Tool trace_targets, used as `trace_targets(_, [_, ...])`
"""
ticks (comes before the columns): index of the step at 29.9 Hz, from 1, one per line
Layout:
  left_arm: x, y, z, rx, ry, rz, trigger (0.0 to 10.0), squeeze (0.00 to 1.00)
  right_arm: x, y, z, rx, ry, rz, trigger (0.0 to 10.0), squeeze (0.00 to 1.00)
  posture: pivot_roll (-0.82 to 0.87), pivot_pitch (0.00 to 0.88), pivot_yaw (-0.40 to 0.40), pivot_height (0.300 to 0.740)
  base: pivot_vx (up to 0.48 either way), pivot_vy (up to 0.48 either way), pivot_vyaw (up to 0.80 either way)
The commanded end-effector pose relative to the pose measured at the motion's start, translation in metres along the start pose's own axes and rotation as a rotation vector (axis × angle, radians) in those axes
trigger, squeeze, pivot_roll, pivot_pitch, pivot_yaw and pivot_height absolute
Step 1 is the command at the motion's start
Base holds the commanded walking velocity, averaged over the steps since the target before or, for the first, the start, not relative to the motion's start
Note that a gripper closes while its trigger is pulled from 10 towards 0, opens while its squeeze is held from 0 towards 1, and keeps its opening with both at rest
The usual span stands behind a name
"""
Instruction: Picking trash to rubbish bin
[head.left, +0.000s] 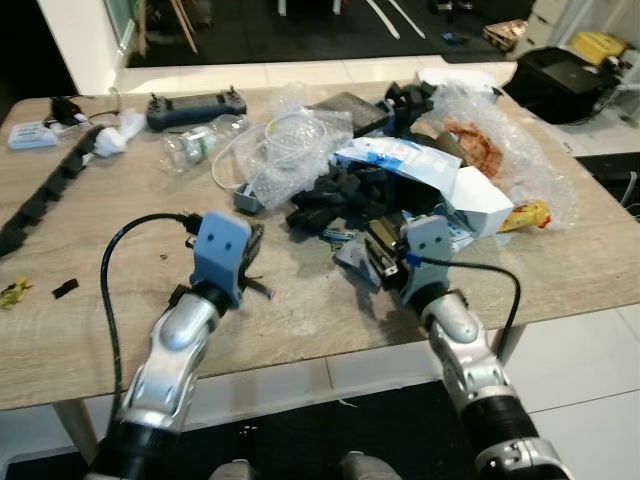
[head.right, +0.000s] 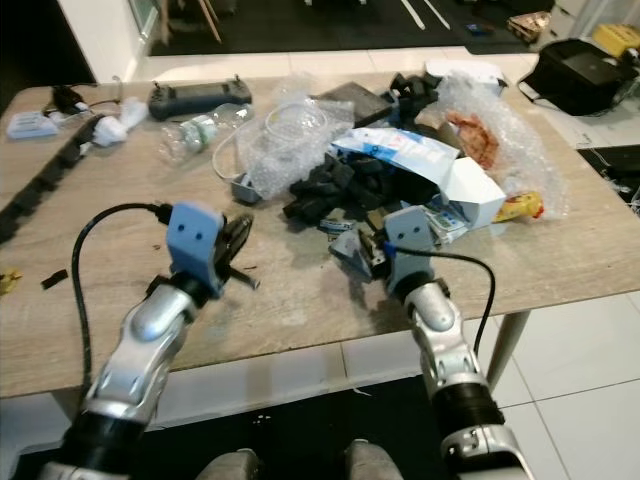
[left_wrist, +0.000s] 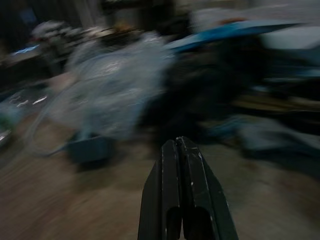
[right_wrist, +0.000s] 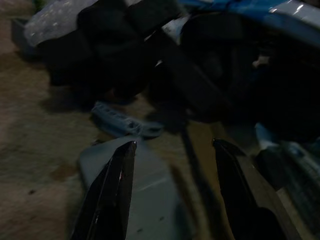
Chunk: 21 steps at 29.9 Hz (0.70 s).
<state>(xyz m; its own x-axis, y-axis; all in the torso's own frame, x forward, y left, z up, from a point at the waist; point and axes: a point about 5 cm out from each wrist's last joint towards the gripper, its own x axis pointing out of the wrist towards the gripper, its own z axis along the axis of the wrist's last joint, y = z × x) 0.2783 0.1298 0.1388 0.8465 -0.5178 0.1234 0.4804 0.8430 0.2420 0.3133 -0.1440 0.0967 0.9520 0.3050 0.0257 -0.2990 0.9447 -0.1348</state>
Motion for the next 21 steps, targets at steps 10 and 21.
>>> trace_targets(10, [0.000, -0.012, 0.004, -0.001, -0.028, -0.106, 10.0, 0.00, -0.001, -0.001, -0.007, 0.014, 0.028, -0.007, 10.0, 1.00, 0.04, 0.025, -0.049, 0.740, 0.000, 0.000, 0.00])
trace_targets(21, [-0.003, -0.018, 0.002, -0.004, -0.022, -0.172, 10.0, 0.00, 0.006, -0.014, -0.013, 0.004, 0.090, 0.002, 10.0, 0.37, 0.04, 0.010, -0.048, 0.740, 0.000, 0.000, 0.00])
